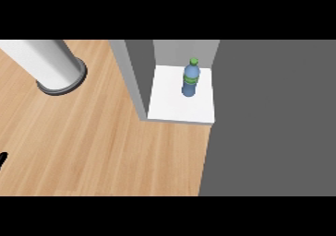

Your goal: Pick up the bottled water, place it into the cabinet and close the cabinet

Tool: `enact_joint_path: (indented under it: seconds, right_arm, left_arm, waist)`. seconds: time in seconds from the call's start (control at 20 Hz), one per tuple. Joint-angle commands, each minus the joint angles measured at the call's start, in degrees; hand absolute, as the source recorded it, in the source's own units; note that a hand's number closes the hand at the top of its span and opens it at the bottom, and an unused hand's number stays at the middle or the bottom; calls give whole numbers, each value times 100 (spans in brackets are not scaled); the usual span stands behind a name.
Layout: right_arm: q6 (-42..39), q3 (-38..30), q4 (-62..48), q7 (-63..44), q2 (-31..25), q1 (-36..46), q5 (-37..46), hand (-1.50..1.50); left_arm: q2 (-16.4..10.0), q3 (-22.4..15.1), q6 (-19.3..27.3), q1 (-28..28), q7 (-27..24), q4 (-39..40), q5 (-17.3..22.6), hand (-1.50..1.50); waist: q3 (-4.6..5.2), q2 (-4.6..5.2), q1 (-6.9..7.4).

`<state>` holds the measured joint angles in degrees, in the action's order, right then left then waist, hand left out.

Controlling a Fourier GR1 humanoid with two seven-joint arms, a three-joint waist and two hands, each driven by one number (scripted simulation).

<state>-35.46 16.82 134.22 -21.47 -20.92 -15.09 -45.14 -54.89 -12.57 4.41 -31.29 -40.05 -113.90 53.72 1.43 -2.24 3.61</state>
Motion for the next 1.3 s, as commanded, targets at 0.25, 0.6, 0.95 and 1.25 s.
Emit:
enact_joint_path:
  seconds: [0.25, 0.6, 0.95, 1.25]
  right_arm:
    - [1488, 714, 430, -777, 699, 1502, 932, 150]
    - [2641, 1454, -446, -1382, 1550, 3014, 1371, 150]
    - [3354, 2105, -1755, -2047, 2079, 5140, 768, 150]
    - [3595, 1567, -3133, -1742, 2088, 6884, -136, 150]
  left_arm:
    - [-248, 385, -479, -306, -136, 78, 162, -150]
    - [-454, 772, -910, -495, -227, 198, 340, -150]
    - [-500, 1105, -1630, -834, -505, 489, 432, -150]
    - [-464, 1688, -2232, -1435, -759, 707, 589, -150]
  waist:
    - [-8, 18, 167]
    - [-31, 95, 337]
    - [-92, 201, 462]
    - [-129, 208, 222]
